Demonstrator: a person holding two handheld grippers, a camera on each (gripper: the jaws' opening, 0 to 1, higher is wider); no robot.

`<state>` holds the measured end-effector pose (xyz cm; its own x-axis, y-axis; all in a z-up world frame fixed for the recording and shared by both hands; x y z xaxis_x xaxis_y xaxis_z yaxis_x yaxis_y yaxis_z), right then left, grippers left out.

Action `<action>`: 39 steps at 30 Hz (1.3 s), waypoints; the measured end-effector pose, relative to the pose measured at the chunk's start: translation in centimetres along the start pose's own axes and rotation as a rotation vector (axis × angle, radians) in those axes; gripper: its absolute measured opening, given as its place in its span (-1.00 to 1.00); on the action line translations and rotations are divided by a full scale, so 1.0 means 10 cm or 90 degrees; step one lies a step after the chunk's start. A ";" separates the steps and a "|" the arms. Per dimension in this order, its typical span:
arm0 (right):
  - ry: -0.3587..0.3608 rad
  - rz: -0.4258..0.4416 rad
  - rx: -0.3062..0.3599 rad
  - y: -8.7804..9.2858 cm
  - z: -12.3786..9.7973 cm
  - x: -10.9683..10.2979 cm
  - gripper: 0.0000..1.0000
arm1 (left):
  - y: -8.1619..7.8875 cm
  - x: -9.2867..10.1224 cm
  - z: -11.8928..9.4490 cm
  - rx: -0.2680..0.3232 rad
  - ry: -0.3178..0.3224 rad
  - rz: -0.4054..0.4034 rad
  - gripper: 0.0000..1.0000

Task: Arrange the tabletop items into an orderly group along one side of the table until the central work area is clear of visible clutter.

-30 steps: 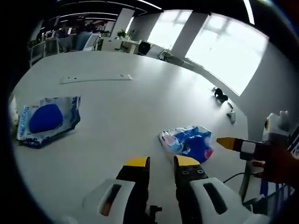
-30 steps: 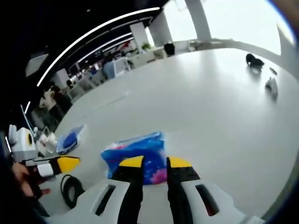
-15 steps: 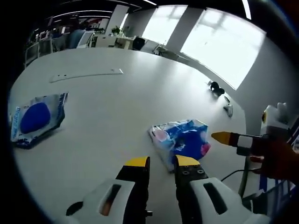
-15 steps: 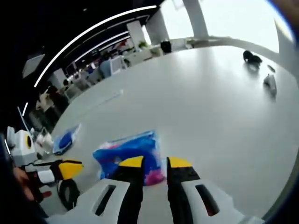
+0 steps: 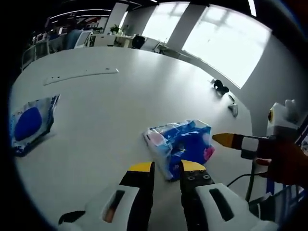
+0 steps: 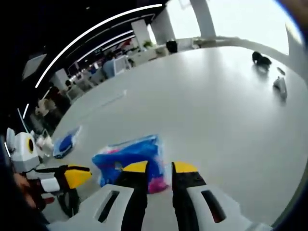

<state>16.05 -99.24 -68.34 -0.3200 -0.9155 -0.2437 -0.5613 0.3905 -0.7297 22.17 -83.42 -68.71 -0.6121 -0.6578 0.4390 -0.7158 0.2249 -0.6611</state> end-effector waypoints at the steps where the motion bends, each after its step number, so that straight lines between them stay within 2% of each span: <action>1: -0.001 0.001 -0.003 0.01 0.01 0.00 -0.70 | 0.00 0.00 0.01 -0.002 -0.001 0.001 -0.62; 19: -0.005 0.003 -0.020 0.06 0.11 0.01 -0.74 | 0.06 -0.06 0.14 -0.023 -0.019 -0.001 -0.68; 27: -0.009 -0.002 -0.024 0.05 0.13 -0.01 -0.83 | 0.06 -0.08 0.17 -0.019 -0.026 0.009 -0.78; 39: -0.010 0.000 -0.028 0.06 0.15 -0.03 -0.99 | 0.08 -0.09 0.19 -0.024 -0.023 -0.002 -0.92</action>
<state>16.94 -98.92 -69.62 -0.3082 -0.9168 -0.2540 -0.5939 0.3940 -0.7015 22.84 -83.99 -70.77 -0.5970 -0.6845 0.4184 -0.7307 0.2486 -0.6358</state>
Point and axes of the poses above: the point that each gripper's makers call its tool centre point, and the gripper's own axes: z roughly forward along the fingers, x roughly to its right, y roughly out of its underside, the point moved 4 cm from there along -z, roughly backward along the fingers, and after that the axes turned 3 degrees about -z, right-handed, at the moved point
